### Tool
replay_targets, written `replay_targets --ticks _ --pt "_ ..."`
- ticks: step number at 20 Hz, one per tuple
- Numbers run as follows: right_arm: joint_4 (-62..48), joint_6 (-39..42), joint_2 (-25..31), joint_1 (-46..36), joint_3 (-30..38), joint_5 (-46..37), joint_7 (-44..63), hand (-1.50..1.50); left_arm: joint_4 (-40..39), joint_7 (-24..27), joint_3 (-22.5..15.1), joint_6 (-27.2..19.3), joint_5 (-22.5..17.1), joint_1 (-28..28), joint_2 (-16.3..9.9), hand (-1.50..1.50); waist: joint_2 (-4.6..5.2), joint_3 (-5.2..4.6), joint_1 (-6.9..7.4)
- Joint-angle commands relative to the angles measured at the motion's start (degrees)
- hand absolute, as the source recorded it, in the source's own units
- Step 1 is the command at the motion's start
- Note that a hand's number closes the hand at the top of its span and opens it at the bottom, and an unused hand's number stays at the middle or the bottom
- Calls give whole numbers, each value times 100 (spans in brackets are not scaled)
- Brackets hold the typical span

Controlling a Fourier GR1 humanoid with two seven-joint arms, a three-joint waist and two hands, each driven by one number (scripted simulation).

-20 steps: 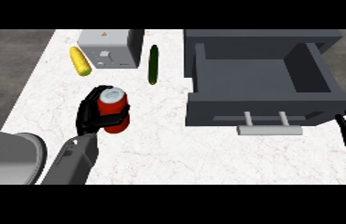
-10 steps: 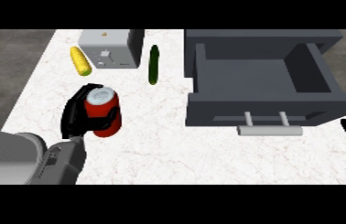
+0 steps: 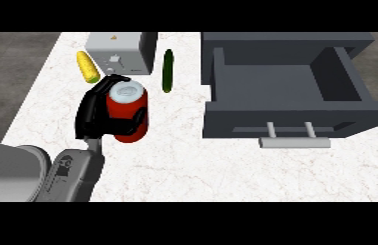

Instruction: Pick up the can, place it into the drawer and close the drawer

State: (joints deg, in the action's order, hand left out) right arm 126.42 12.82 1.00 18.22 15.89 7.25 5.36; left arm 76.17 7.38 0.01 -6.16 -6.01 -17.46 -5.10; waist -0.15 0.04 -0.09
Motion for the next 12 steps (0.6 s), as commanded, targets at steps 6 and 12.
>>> replay_targets --ticks 6,12 --pt "-50 17 186 -161 251 235 181 -150 246 -1282 -380 -567 474 -1370 355 150 15 -2 -49" --pt "-136 -178 -58 -250 -106 -174 10 -150 101 -2154 -872 -1294 643 -2526 505 150 18 -2 -63"
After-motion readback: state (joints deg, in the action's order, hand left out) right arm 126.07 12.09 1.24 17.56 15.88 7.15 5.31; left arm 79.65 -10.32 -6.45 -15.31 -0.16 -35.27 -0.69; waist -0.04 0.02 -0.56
